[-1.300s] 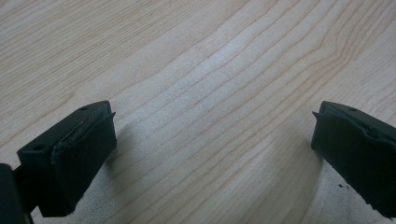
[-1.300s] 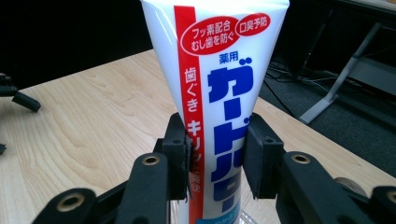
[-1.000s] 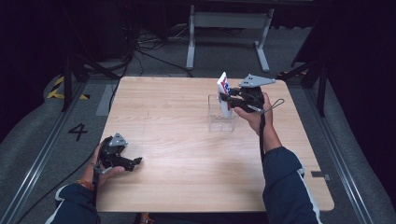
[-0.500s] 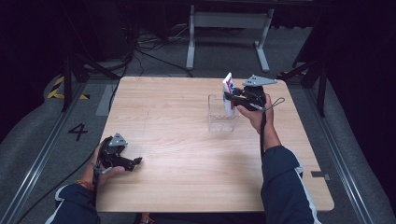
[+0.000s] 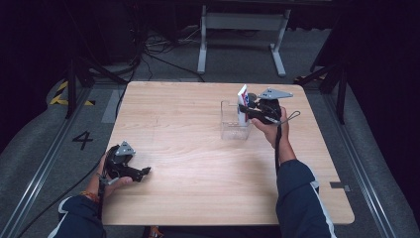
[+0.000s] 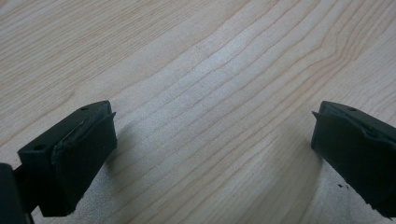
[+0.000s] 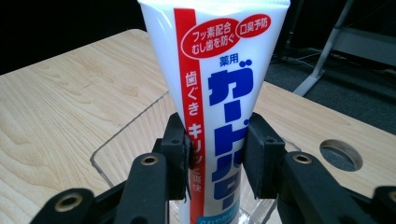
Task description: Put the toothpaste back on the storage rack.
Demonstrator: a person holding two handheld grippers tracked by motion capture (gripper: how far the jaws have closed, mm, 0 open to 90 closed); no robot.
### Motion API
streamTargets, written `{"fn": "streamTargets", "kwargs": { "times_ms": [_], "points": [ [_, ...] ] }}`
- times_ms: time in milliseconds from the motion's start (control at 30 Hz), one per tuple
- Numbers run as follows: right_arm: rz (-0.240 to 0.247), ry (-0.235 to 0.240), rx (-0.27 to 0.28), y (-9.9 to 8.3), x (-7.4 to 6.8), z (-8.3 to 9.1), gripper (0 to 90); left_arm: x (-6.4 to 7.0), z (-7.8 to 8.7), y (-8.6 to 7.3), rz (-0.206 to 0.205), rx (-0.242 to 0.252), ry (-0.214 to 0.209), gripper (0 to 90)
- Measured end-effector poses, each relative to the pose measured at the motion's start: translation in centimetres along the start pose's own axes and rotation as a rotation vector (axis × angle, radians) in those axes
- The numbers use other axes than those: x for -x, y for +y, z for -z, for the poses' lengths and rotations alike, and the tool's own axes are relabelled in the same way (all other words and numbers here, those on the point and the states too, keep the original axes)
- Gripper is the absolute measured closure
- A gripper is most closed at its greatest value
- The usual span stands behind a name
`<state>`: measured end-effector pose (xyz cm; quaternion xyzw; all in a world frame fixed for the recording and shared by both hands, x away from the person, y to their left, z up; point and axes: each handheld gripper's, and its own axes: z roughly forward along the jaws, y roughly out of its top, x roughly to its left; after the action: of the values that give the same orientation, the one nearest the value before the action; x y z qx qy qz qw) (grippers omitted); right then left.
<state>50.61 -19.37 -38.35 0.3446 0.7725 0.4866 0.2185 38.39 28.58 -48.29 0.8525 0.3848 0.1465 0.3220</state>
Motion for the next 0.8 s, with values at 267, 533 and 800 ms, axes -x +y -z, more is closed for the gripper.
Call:
{"fn": "streamTargets", "kwargs": {
  "times_ms": [267,533,800],
  "points": [
    [-0.003,0.016,-0.012,-1.2,0.0,-0.1,64.6,0.0,0.0,0.0,-0.002,-0.001,0.002,0.5],
    [0.02,0.024,-0.035,-1.8,-0.4,-0.4,64.0,0.0,0.0,0.0,0.004,-0.002,0.0,0.6],
    [0.03,0.024,-0.065,-2.2,-0.4,-0.4,63.2,0.1,0.0,-0.1,0.012,0.0,-0.003,0.6]
  ]
}}
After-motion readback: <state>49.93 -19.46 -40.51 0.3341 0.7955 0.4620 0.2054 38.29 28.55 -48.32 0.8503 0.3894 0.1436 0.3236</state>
